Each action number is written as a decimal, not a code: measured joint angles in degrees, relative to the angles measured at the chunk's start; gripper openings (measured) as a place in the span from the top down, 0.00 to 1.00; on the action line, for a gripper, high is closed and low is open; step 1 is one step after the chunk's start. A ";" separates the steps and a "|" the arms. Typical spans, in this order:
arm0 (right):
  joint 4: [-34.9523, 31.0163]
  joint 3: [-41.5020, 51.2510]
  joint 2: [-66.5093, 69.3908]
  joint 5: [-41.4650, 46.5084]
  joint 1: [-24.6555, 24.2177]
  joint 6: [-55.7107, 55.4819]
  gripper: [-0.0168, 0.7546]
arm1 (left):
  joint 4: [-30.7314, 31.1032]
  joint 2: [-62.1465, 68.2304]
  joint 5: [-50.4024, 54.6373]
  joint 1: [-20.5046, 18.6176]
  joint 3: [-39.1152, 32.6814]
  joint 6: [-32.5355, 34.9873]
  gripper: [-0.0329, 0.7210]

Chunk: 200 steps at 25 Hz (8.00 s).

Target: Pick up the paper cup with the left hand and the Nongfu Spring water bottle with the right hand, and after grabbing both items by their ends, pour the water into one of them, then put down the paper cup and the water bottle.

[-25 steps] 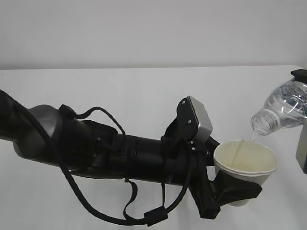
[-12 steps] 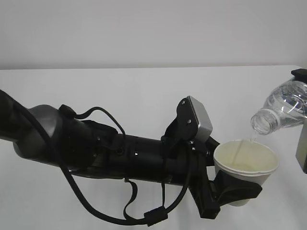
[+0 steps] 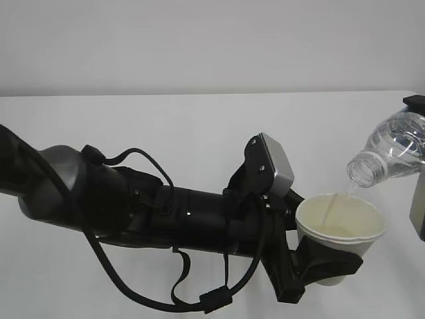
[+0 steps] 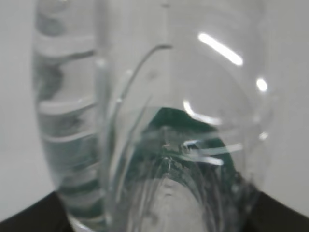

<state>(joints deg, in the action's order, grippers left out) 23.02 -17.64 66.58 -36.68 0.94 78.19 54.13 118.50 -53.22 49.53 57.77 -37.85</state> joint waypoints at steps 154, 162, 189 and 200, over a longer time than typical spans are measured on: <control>-1.72 0.00 -0.12 -1.79 0.00 -3.92 0.43 | -1.62 0.00 0.47 0.00 1.00 0.00 0.33; -1.85 0.00 -0.12 -1.83 0.00 -10.36 0.43 | -1.62 0.00 0.47 0.00 3.17 0.00 0.33; -4.86 0.00 -0.12 -1.92 0.00 -48.55 0.43 | -1.62 0.12 0.50 0.00 3.27 0.00 0.33; -4.96 0.00 -0.12 -3.43 0.00 -66.20 0.43 | -1.62 0.12 0.20 0.00 3.27 0.00 0.33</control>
<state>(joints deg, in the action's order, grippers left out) 18.06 -17.64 66.46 -40.11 0.94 11.99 52.52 118.62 -53.02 49.53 61.04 -37.85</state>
